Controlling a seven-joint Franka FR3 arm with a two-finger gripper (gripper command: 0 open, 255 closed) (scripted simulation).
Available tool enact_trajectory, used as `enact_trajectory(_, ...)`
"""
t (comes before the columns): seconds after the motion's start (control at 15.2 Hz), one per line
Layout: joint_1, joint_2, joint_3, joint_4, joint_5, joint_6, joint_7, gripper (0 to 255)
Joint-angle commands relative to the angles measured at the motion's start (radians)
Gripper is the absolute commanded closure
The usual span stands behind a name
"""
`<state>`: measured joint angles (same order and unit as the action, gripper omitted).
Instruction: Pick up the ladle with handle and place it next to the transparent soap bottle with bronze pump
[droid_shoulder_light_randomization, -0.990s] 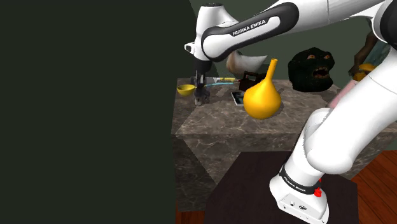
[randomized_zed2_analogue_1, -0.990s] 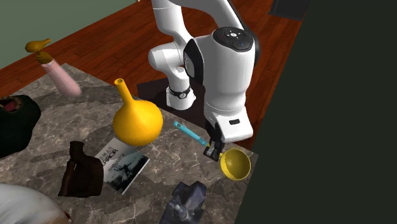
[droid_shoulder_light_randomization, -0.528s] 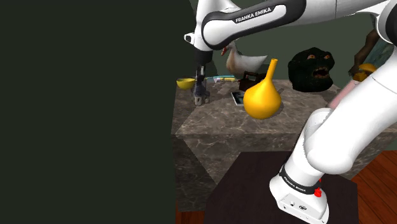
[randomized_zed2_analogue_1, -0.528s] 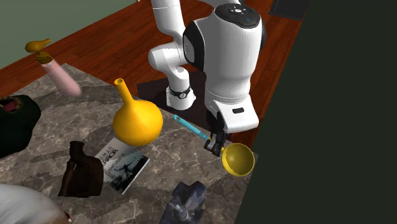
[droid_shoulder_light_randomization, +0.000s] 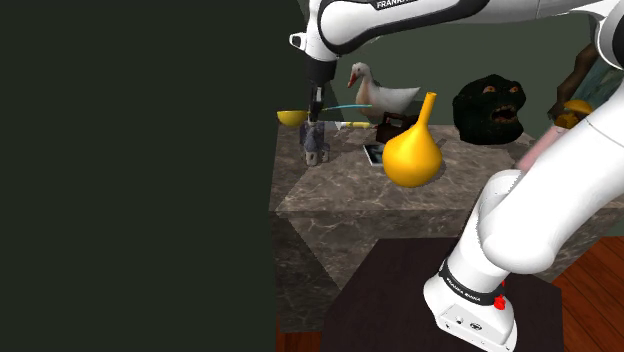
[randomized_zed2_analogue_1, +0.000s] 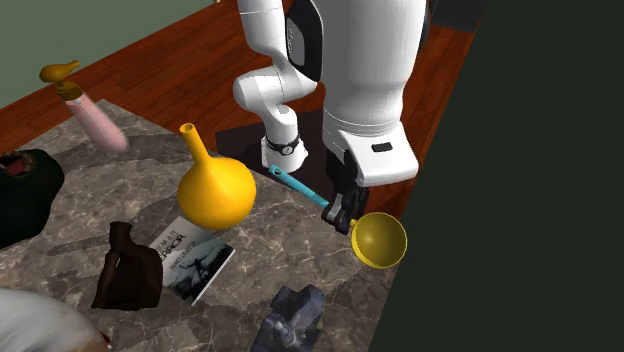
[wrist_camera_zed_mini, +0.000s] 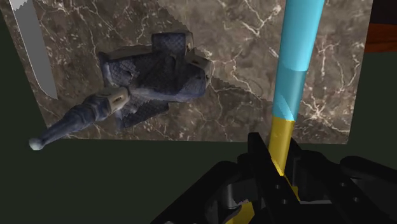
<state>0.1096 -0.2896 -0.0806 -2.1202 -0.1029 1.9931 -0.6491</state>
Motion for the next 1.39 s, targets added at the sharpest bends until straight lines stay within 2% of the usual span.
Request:
enact_trajectory(0.0,0.0,0.0,0.0,0.026,0.001,-0.026,-0.003,255)
enact_trajectory(1.32,0.003,0.036,0.004,0.332,0.011,-0.296,-0.024,255)
